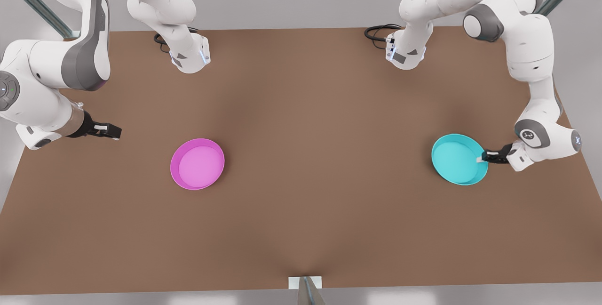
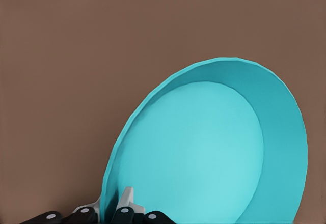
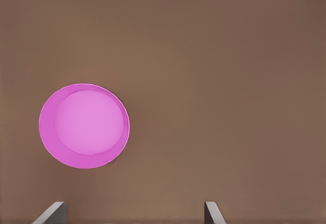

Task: Flip the blue plate over with the left arm, and stack the pink plate on top of the blue plate with the right arm

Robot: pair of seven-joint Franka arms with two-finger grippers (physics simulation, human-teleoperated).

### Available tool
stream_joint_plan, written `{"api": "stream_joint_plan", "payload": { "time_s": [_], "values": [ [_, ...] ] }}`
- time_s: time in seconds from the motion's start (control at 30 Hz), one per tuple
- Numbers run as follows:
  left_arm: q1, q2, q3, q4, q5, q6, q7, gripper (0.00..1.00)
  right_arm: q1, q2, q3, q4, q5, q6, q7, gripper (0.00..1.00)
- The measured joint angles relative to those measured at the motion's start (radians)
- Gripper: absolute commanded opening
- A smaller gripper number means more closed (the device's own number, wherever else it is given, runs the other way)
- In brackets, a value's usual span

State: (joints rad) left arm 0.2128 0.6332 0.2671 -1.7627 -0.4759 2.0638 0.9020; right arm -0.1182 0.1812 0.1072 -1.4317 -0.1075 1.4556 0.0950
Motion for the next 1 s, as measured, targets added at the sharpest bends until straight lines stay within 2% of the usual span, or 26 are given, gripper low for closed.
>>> {"api": "stream_joint_plan", "payload": {
  "time_s": [0.1,0.27,0.33,0.47,0.57,0.7,0.77,0.9,1.0],
  "values": [
    [-0.053,-0.055,0.001,0.081,0.072,-0.032,-0.034,0.21,0.000,0.000,0.000,0.000,0.000,0.000,0.000,1.00],
    [-0.267,-0.161,-0.002,0.208,0.285,-0.092,-0.169,0.21,-0.021,0.009,0.000,-0.015,0.019,-0.001,-0.002,1.00],
    [-0.333,-0.167,0.000,0.324,0.333,-0.149,-0.238,0.21,-0.084,0.033,0.001,-0.044,0.065,-0.001,-0.006,1.00],
    [-0.575,-0.162,0.000,0.479,0.514,-0.256,-0.439,0.21,-0.226,0.070,0.001,-0.067,0.184,0.000,-0.039,1.00],
    [-0.752,-0.092,0.011,0.546,0.695,-0.302,-0.624,0.21,-0.216,0.074,0.007,-0.176,0.245,0.043,-0.063,1.00],
    [-1.160,0.034,0.358,0.605,0.855,-0.355,-0.862,0.21,-0.175,-0.059,0.040,-0.507,0.278,0.228,-0.090,1.00],
    [-1.326,0.102,0.473,0.611,0.930,-0.403,-0.971,0.21,-0.167,-0.096,0.066,-0.622,0.290,0.336,-0.101,1.00],
    [-1.518,0.186,0.497,0.604,1.105,-0.519,-1.187,0.21,-0.162,-0.121,0.109,-0.806,0.321,0.554,-0.118,1.00],
    [-1.546,0.247,0.405,0.523,1.259,-0.589,-1.367,0.21,-0.157,-0.032,0.120,-0.842,0.331,0.715,-0.129,1.00]
  ]
}}
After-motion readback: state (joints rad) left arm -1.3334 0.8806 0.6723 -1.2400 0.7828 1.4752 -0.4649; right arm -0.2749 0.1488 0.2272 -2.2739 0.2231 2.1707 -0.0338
